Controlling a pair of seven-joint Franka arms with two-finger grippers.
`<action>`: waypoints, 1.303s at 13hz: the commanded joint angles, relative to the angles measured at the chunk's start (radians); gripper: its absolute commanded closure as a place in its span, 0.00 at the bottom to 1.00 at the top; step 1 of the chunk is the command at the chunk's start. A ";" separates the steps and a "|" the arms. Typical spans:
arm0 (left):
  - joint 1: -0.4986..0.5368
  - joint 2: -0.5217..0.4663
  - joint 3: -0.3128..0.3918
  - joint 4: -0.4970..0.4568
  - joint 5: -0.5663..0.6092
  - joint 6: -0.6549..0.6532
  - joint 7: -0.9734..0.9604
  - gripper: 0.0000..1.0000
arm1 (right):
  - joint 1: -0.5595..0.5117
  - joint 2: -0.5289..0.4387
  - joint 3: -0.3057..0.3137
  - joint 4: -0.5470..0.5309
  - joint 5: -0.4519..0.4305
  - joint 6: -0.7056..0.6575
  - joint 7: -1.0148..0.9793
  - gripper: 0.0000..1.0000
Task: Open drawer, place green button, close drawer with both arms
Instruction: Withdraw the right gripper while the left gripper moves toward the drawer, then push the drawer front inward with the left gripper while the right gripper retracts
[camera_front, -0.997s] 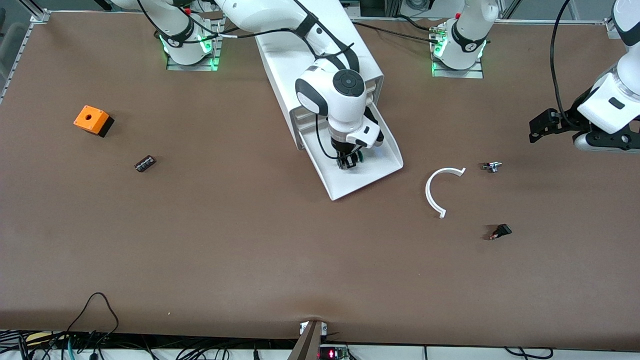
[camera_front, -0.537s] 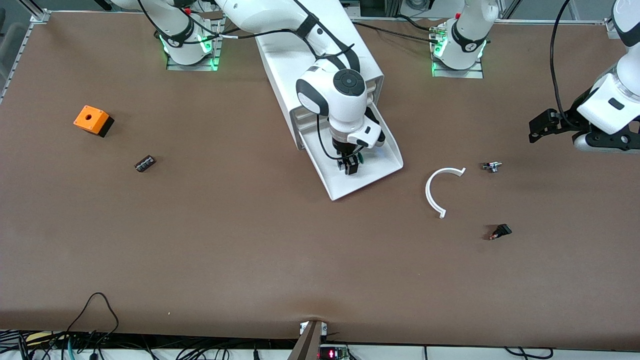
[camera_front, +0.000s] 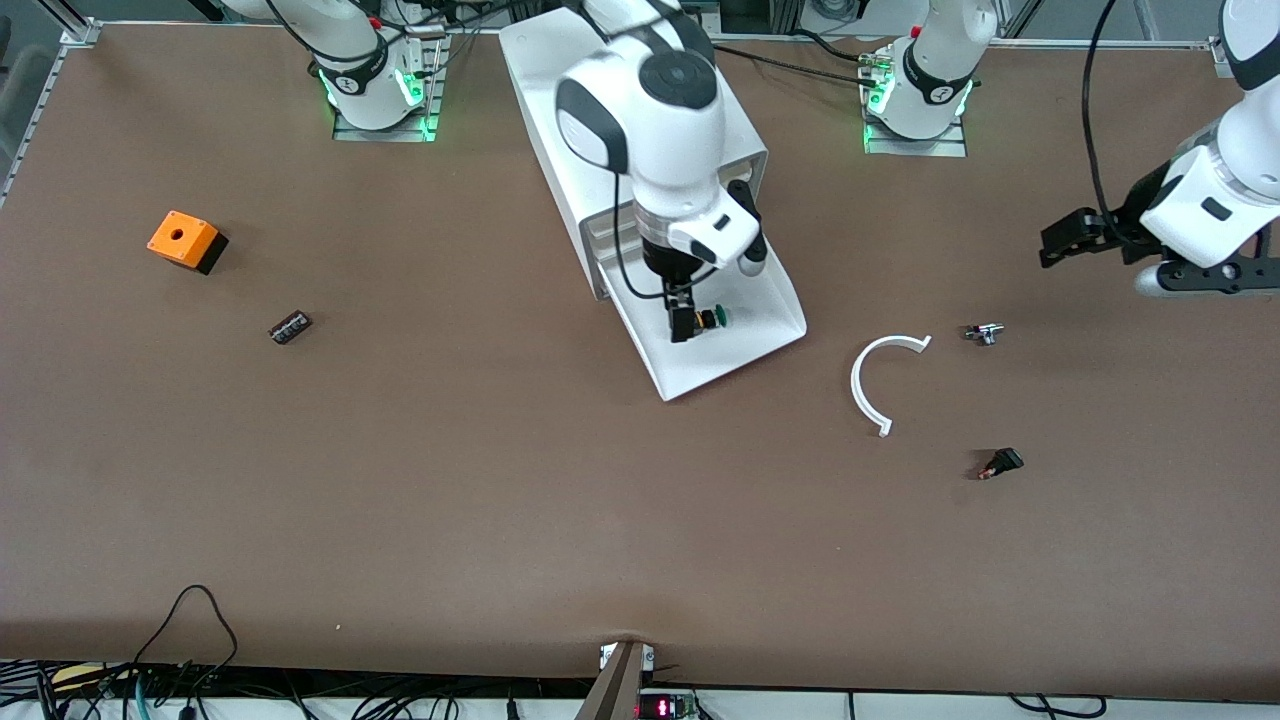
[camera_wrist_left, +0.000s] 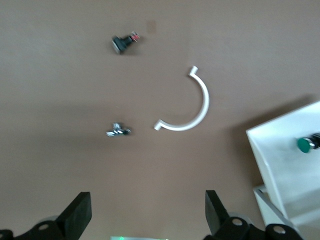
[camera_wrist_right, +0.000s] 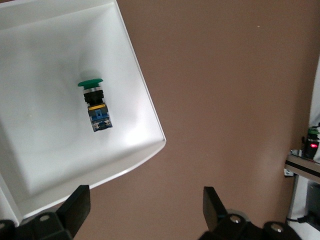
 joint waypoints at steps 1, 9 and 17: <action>0.009 0.063 -0.002 0.026 -0.094 -0.017 -0.032 0.00 | -0.028 -0.054 -0.016 -0.014 0.022 -0.010 0.067 0.00; -0.012 0.290 -0.090 0.029 -0.119 0.212 -0.123 0.00 | -0.248 -0.195 -0.079 -0.152 0.178 -0.123 0.636 0.00; -0.261 0.503 -0.101 0.040 -0.110 0.547 -0.495 0.00 | -0.424 -0.200 -0.096 -0.303 0.163 -0.139 0.852 0.00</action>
